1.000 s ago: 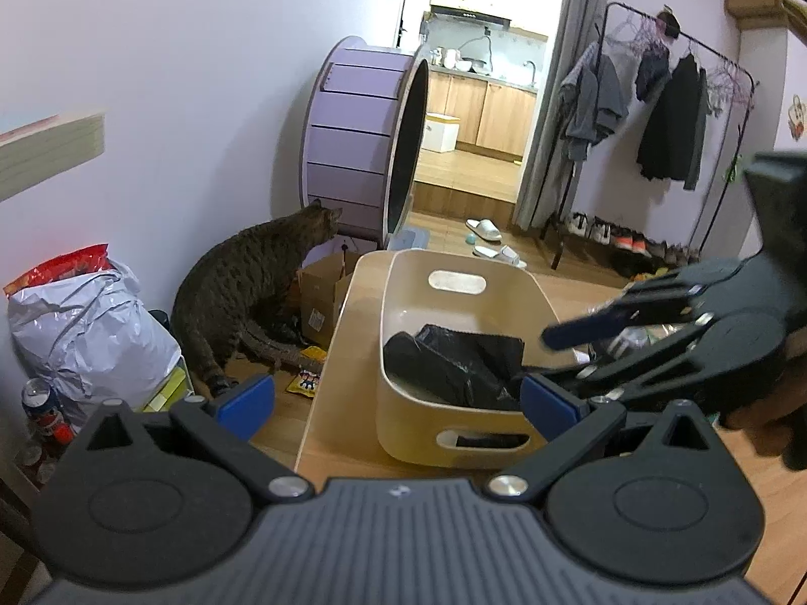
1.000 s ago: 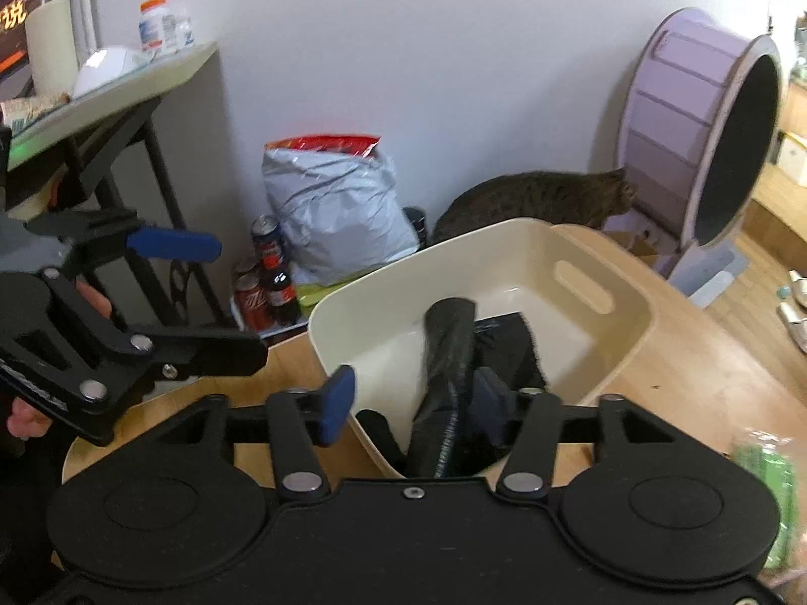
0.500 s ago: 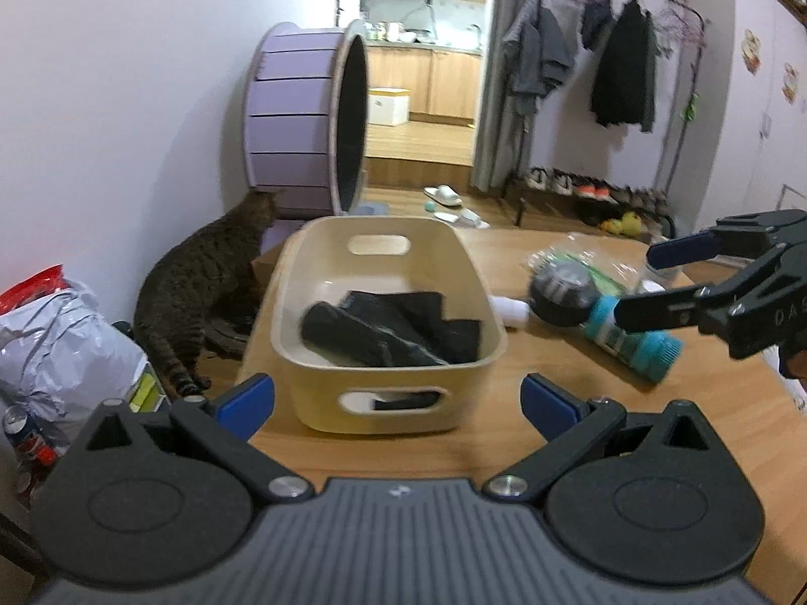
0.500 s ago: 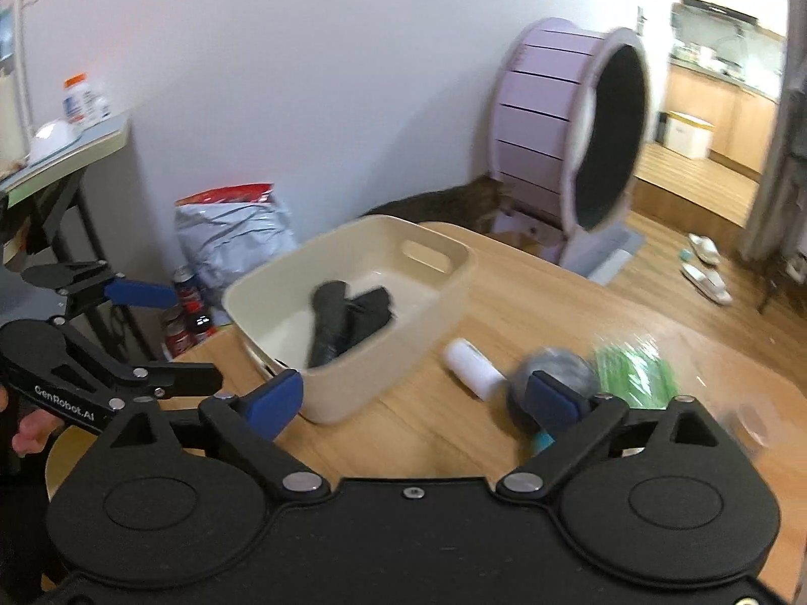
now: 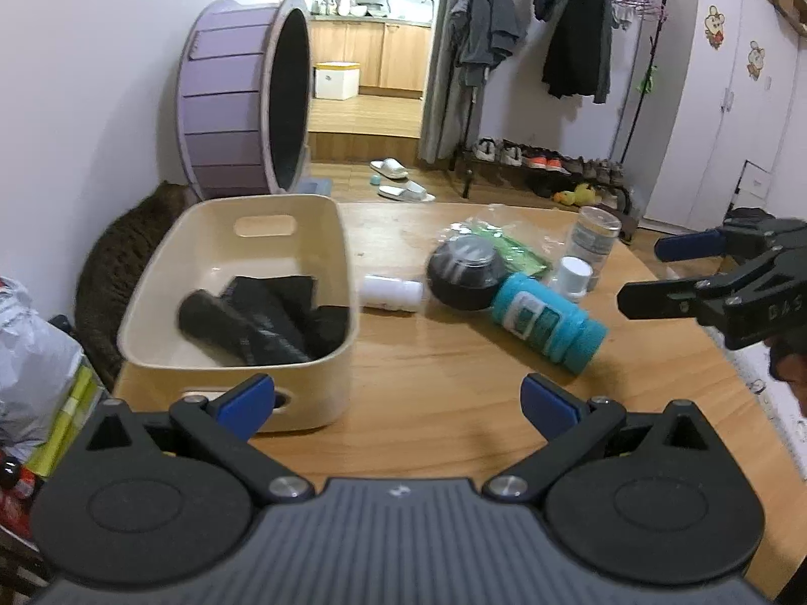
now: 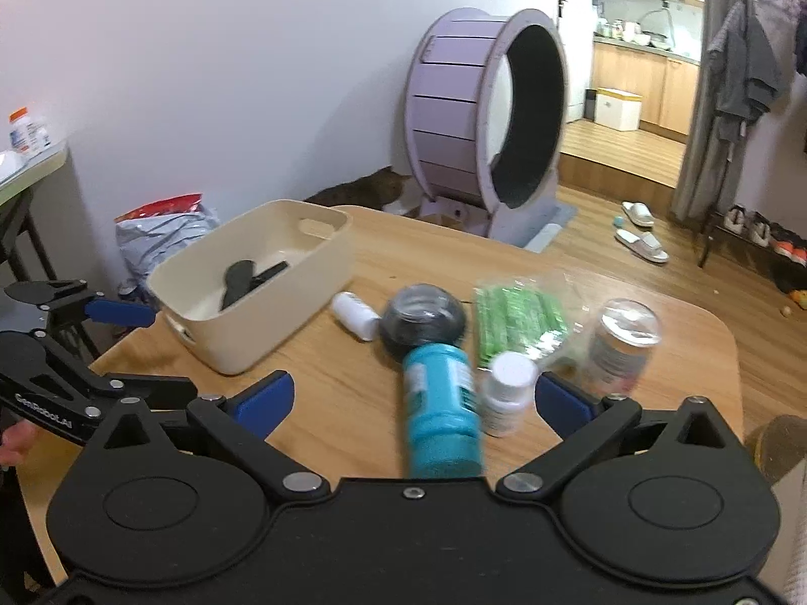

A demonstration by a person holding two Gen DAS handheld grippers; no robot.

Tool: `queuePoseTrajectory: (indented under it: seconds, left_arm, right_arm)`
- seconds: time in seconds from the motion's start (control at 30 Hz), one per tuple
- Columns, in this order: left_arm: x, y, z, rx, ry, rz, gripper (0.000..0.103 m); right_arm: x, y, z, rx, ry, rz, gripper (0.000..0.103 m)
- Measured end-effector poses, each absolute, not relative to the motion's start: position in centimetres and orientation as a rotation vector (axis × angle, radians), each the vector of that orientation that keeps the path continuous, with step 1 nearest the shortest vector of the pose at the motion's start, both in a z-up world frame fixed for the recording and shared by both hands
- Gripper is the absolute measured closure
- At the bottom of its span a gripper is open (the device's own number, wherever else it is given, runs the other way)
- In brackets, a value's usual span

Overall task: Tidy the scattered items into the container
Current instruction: 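Move the right tool to the teal-capped bottle and grasp it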

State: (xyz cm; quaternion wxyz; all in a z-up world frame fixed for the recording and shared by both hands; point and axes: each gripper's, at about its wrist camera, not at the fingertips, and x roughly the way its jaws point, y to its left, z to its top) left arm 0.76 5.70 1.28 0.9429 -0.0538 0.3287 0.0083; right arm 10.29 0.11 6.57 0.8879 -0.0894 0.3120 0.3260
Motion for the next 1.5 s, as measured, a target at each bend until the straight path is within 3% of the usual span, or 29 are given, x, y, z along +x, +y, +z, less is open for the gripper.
queuePoseTrajectory:
  seconds: [0.4,0.8,1.13,1.37,1.5]
  left_arm:
    - [4.2,2.2,0.7,-0.019,0.686,-0.081,0.000]
    - [7.1,0.9,0.4,0.024,0.705,-0.180,0.000]
    - [6.6,1.5,0.2,-0.024,0.679,-0.182,0.000]
    - [6.5,1.8,0.2,-0.035,0.675,-0.165,0.000]
    - [6.2,1.8,0.4,-0.028,0.669,-0.168,0.000]
  right_arm:
    - [11.2,-3.0,3.2,-0.178,0.649,0.678,0.001]
    - [11.4,-2.7,0.1,-0.204,0.658,0.706,0.008]
    - [11.2,-1.2,-1.8,-0.246,0.674,0.730,0.028]
    - [11.2,-1.4,-2.0,-0.217,0.644,0.730,0.060]
    - [11.3,-2.2,-1.8,-0.184,0.652,0.732,0.060]
